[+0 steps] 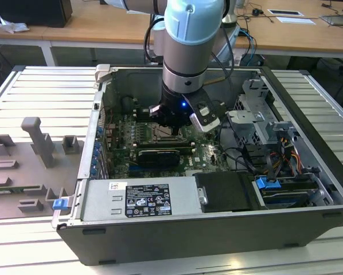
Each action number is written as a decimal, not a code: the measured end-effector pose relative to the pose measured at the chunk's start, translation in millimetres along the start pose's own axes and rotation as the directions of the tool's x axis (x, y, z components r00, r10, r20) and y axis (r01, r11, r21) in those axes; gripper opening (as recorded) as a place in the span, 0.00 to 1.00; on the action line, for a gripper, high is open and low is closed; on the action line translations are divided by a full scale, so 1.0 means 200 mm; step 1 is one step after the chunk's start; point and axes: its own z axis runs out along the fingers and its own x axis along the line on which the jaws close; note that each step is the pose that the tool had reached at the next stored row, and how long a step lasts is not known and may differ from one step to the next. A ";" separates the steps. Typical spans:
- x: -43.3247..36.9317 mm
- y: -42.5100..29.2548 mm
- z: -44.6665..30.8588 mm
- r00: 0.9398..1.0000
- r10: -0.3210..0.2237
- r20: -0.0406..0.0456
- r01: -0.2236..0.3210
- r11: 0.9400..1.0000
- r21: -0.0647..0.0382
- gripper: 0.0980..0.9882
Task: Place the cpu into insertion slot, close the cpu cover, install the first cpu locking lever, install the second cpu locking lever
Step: 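Install the second cpu locking lever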
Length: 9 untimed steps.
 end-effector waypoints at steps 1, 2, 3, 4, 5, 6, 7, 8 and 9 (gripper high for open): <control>0.001 -0.002 0.000 1.000 0.000 0.000 0.000 1.000 0.000 0.01; 0.003 -0.005 0.000 1.000 0.000 0.000 0.000 1.000 -0.001 0.01; 0.007 -0.008 -0.001 1.000 0.000 0.000 0.000 1.000 -0.002 0.01; 0.017 -0.010 -0.001 1.000 0.000 0.000 0.000 1.000 -0.002 0.01; 0.027 -0.012 -0.002 1.000 0.000 0.000 0.000 1.000 -0.003 0.01; 0.038 -0.014 -0.003 1.000 0.000 0.000 0.000 1.000 -0.004 0.01; 0.048 -0.016 -0.003 1.000 0.000 0.000 0.000 1.000 -0.004 0.01; 0.059 -0.018 -0.004 1.000 0.000 0.000 0.000 1.000 -0.005 0.01; 0.066 -0.020 -0.004 1.000 0.000 0.000 0.000 1.000 -0.006 0.01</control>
